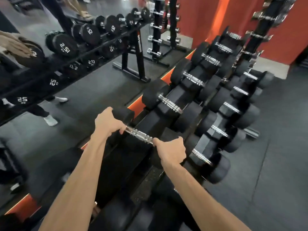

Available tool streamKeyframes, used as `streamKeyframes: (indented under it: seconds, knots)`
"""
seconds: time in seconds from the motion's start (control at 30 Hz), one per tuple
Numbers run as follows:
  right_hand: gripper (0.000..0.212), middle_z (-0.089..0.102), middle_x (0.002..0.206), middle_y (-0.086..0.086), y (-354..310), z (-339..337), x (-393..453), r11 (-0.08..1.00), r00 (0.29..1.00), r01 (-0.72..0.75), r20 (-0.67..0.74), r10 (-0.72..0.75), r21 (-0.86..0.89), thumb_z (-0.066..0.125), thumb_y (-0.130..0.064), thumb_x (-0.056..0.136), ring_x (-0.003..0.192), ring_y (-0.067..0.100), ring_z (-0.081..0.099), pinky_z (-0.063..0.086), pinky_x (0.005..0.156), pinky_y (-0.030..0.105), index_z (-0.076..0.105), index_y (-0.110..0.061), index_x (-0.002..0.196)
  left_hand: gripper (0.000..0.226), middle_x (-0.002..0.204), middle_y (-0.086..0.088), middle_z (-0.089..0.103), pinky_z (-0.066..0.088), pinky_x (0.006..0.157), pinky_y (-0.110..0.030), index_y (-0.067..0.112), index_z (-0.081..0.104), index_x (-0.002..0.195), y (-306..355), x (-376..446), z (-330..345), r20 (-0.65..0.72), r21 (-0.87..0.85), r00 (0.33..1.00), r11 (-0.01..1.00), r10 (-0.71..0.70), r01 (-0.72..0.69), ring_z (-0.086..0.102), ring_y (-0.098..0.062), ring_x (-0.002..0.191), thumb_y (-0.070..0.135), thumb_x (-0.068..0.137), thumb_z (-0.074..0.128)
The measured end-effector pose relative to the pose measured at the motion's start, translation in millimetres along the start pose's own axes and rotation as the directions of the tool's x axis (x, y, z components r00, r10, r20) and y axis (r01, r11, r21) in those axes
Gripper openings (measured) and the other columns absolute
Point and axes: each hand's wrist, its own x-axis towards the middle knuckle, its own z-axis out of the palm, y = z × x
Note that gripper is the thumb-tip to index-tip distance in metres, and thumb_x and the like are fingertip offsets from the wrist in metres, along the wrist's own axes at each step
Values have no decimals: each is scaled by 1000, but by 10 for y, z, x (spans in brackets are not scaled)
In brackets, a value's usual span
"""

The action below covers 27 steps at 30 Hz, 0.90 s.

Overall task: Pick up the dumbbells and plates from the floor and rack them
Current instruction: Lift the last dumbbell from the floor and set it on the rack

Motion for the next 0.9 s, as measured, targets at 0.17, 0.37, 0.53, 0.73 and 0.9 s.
streamKeyframes:
  seconds: [0.17, 0.37, 0.53, 0.73, 0.9]
  knots:
    - [89, 70, 120, 14, -28, 86, -93, 996, 998, 19, 54, -15, -86, 88, -47, 66, 114, 39, 67, 57, 97, 48, 49, -6, 134, 93, 127, -21, 63, 57, 69, -35, 2, 43, 145, -52, 145, -32, 97, 83, 995, 997, -14, 6, 64, -37, 104, 1, 62, 84]
    - [124, 57, 149, 13, 227, 143, -318, 998, 986, -48, 159, 52, -30, 89, -40, 79, 134, 39, 56, 51, 104, 45, 8, -15, 169, 80, 148, -22, 39, 40, 112, -51, -2, 31, 144, -56, 22, 242, 12, 267, 999, 963, -50, 45, 42, -42, 137, 3, 80, 78]
    - [121, 53, 154, 13, 273, 89, -412, 994, 974, -99, 209, 86, 54, 87, -39, 83, 138, 38, 53, 48, 108, 44, 6, -17, 169, 80, 148, -19, 39, 40, 110, -53, 2, 30, 146, -166, -36, 208, 37, 276, 999, 961, -12, 1, 42, -41, 136, 1, 79, 76]
    - [101, 47, 160, 12, 351, 41, -388, 996, 973, -50, 228, 32, 73, 77, -41, 93, 145, 37, 46, 44, 116, 44, 15, -12, 167, 82, 145, -18, 44, 44, 105, -54, 4, 34, 143, -185, 1, 209, 43, 282, 999, 959, -11, -1, 47, -41, 132, -6, 73, 77]
    - [76, 55, 152, 15, 488, 91, -357, 998, 979, 33, 201, -21, -58, 65, -41, 102, 139, 37, 51, 46, 112, 42, 30, -8, 160, 89, 146, -18, 46, 48, 103, -54, 3, 32, 146, -238, 6, 182, 41, 291, 999, 956, 16, -27, 50, -42, 131, -7, 71, 80]
